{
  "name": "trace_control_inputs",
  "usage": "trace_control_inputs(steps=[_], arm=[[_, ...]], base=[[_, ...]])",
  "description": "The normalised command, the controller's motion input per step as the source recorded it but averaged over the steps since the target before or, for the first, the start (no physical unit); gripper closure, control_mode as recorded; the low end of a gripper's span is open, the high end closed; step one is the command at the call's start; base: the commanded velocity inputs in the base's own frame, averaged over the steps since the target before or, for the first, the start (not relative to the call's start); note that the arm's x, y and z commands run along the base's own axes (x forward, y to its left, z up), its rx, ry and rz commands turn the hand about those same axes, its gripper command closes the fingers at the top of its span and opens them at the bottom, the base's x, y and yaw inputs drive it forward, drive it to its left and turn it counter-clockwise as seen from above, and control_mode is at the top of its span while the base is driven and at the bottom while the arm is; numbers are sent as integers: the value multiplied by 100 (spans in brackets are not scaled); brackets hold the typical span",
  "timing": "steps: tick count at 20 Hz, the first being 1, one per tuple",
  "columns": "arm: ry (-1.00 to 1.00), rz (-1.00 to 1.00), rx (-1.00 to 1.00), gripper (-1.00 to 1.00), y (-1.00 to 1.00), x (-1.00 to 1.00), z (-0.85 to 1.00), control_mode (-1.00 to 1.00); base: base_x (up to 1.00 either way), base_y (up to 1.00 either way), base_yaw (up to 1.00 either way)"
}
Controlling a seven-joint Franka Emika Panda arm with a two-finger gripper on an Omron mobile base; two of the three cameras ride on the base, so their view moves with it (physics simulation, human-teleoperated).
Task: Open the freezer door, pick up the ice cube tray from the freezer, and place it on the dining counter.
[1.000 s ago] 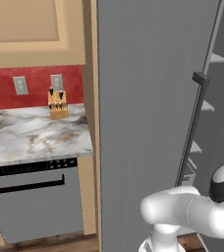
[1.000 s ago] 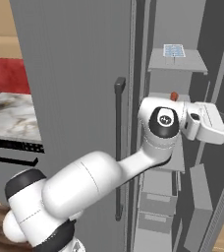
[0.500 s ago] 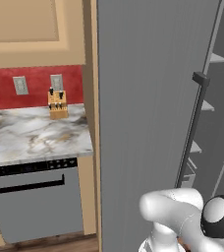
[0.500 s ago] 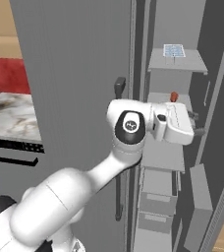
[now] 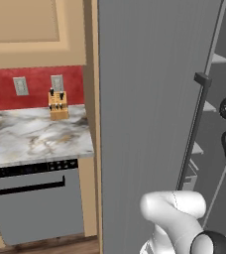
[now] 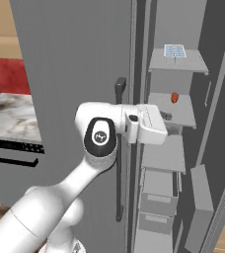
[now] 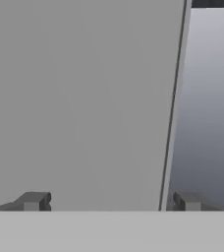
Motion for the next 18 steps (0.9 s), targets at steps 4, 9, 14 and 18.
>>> trace_control_inputs(steps=[4,9,14,18], arm=[[11,13,0,-100,54,-38,14,-100],[11,13,0,-100,63,-24,10,-100],[11,14,1,-100,59,-16,8,-100],[13,13,0,-100,58,-3,10,-100]], base=[[0,0,0],[0,0,0],[0,0,0],[0,0,0]])
